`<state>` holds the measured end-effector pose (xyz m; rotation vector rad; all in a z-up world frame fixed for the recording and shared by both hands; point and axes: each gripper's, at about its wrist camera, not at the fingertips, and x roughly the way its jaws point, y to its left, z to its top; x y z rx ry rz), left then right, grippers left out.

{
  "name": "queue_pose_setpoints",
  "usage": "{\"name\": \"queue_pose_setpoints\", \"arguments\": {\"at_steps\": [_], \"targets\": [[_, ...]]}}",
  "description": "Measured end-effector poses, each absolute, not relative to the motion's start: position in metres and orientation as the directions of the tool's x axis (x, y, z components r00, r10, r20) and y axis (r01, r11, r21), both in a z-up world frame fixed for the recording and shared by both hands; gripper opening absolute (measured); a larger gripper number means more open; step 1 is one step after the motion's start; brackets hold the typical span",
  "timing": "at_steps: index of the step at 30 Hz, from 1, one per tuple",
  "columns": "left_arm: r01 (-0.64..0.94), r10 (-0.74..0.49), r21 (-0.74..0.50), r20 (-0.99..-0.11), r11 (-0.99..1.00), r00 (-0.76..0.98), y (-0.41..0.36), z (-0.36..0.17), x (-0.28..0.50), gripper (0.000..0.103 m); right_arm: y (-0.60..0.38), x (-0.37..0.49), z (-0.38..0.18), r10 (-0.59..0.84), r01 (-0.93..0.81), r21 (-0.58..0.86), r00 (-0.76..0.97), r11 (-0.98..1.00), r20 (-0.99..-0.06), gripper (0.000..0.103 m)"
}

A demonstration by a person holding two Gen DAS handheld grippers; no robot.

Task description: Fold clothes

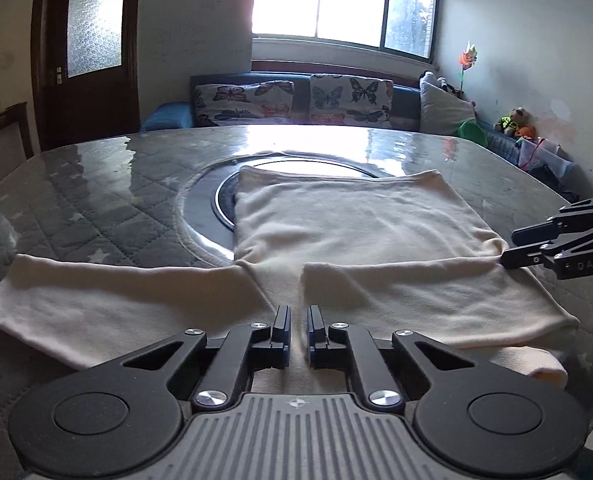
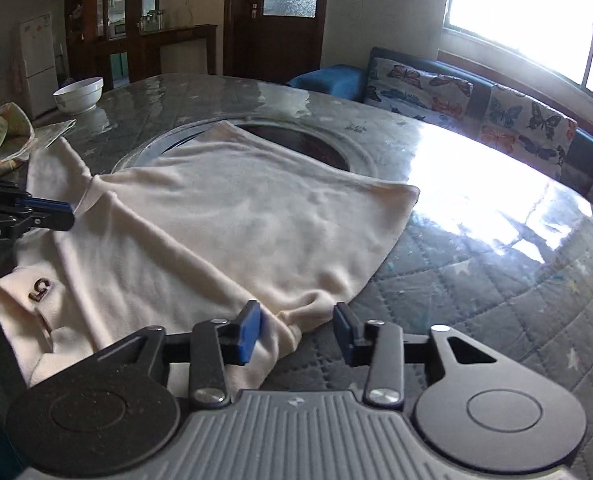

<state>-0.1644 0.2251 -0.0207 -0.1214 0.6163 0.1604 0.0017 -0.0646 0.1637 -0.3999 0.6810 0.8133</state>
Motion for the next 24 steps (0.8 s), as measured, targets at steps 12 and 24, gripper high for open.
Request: {"name": "queue_pose_setpoints", "arguments": {"at_steps": [12, 24], "targets": [[-0.073, -0.006, -0.121, -0.556, 0.990, 0.831, 0.196, -0.013, -0.120, 0.012, -0.031, -0.015, 0.153, 0.558, -0.810, -0.110, 0.489, 0.577, -0.671, 0.060], [-0.161, 0.071, -0.107, -0.577, 0.981, 0.814, 0.218, -0.026, -0.141, 0.025, -0.017, -0.012, 0.156, 0.558, -0.804, -0.141, 0.516, 0.578, -0.650, 0.075]]}}
